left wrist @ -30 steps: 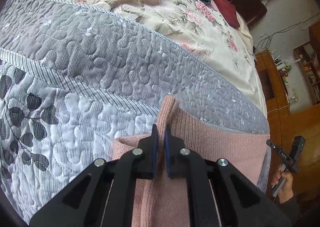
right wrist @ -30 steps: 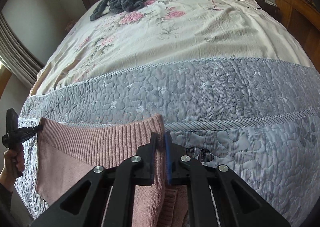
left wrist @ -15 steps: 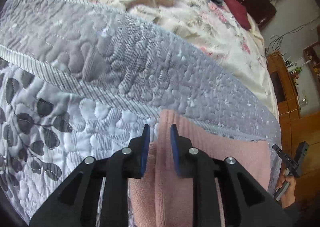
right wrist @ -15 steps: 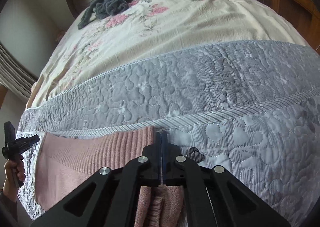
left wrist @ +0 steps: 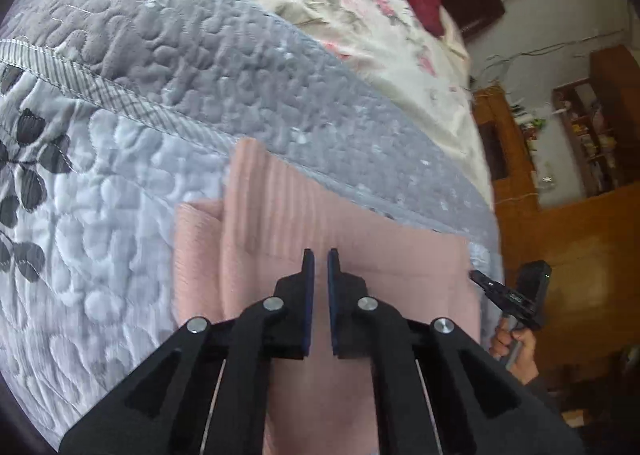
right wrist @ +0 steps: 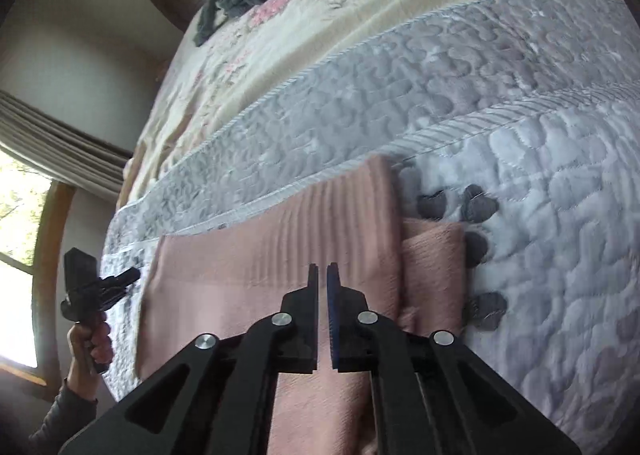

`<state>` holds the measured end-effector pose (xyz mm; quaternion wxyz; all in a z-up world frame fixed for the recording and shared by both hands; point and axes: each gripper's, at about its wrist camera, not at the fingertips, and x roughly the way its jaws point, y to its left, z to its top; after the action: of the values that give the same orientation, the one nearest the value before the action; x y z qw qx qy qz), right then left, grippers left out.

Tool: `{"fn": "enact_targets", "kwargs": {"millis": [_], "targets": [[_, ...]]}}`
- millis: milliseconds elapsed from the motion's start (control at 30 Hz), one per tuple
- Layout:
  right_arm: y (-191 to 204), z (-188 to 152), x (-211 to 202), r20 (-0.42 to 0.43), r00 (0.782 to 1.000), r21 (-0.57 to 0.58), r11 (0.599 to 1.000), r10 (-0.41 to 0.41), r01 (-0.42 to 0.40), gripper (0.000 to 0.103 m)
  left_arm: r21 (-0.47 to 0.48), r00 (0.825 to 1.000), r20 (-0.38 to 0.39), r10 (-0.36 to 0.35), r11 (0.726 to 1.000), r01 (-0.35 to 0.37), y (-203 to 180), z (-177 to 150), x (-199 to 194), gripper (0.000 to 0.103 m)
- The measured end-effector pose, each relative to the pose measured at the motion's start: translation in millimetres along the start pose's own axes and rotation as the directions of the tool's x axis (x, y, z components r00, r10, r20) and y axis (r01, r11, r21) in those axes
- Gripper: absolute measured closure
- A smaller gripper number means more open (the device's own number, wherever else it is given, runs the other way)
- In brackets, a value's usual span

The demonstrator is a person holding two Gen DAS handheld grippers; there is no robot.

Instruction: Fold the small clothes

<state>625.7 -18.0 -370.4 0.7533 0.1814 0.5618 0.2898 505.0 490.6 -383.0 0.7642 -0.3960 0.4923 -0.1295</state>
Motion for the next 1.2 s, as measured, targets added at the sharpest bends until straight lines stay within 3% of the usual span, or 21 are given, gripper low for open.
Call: {"fn": "enact_targets", "kwargs": {"millis": [33,67,133,200,267,333,367,500,600,667,700,733,800,867,967,1000,1067,1100,1133,1200], "targets": [[9,-9,0,-0.018,0.999,-0.02,0.999,0.039,-0.04,0.097,0.009,0.998,-0.02,-0.066,0.998,0.066,-4,-13,-1,0.094],[15,-21,3,-0.043,0.996,-0.032,0.997,0.073,-0.075,0.097,0.012,0.996,-0.042,-0.084,0.996,0.084,-5,-24,1,0.094],[17,-39,17,-0.092,0.993,-0.038,0.997,0.07,-0.073,0.096,0.013,0.996,-0.081,-0.022,1.0,0.023,2,-40,15,0.095],[4,-48,26,-0.103,0.995,-0.035,0.999,0.017,-0.021,0.103,-0.024,0.991,-0.108,0.075,0.997,-0.078,23,-49,28,0.102],[-9,-48,24,-0.084,0.996,0.008,1.0,0.024,-0.023,0.103,-0.07,0.992,-0.105,0.063,0.995,-0.071,36,-51,28,0.102],[-4,-48,14,-0.072,0.997,0.023,1.0,0.007,-0.005,0.103,-0.042,0.993,-0.078,0.091,0.995,-0.094,23,-49,17,0.103],[3,-51,8,-0.066,0.998,0.028,0.999,0.023,-0.021,0.097,-0.029,0.996,-0.066,0.059,0.998,-0.061,13,-50,8,0.099],[56,-82,9,-0.139,0.977,-0.05,0.984,0.162,-0.171,0.096,0.062,0.992,-0.079,-0.097,0.993,0.103,-31,-83,-11,0.097],[82,-116,40,-0.229,0.951,-0.056,0.972,0.208,-0.226,0.096,0.059,0.984,-0.15,-0.096,0.993,0.106,-36,-119,18,0.097],[86,-133,67,-0.279,0.941,-0.045,0.976,0.19,-0.211,0.096,0.038,0.981,-0.191,-0.023,0.999,0.031,-21,-136,41,0.097],[83,-140,79,-0.293,0.944,-0.05,0.983,0.153,-0.175,0.103,0.034,0.98,-0.195,0.027,0.999,-0.021,-11,-141,49,0.099],[78,-144,85,-0.293,0.949,-0.073,0.987,0.115,-0.143,0.103,0.006,0.981,-0.188,0.043,0.999,-0.042,0,-144,53,0.102],[73,-143,83,-0.281,0.952,-0.041,0.989,0.122,-0.139,0.103,-0.038,0.986,-0.167,0.017,0.999,-0.024,4,-144,48,0.103],[88,-145,70,-0.257,0.951,-0.043,0.981,0.17,-0.187,0.093,0.026,0.984,-0.172,-0.036,0.999,0.041,-24,-149,44,0.096],[112,-160,70,-0.286,0.934,-0.081,0.966,0.215,-0.247,0.091,0.12,0.973,-0.215,-0.086,0.986,0.114,-66,-162,58,0.092],[114,-165,75,-0.299,0.933,-0.091,0.968,0.198,-0.235,0.09,0.119,0.971,-0.225,-0.081,0.987,0.109,-69,-164,67,0.091],[105,-172,87,-0.318,0.933,-0.066,0.978,0.169,-0.199,0.097,0.136,0.972,-0.234,0.02,0.991,0.013,-64,-167,84,0.09],[94,-172,85,-0.312,0.935,-0.041,0.981,0.168,-0.19,0.101,0.114,0.967,-0.251,0.05,0.993,-0.022,-53,-167,91,0.096],[85,-170,78,-0.298,0.941,-0.03,0.983,0.162,-0.179,0.103,0.075,0.964,-0.262,0.036,0.997,-0.017,-42,-166,92,0.103],[61,-167,54,-0.259,0.955,-0.008,0.988,0.144,-0.152,0.103,0.058,0.969,-0.245,0.033,0.998,-0.019,-33,-163,77,0.102]]}}
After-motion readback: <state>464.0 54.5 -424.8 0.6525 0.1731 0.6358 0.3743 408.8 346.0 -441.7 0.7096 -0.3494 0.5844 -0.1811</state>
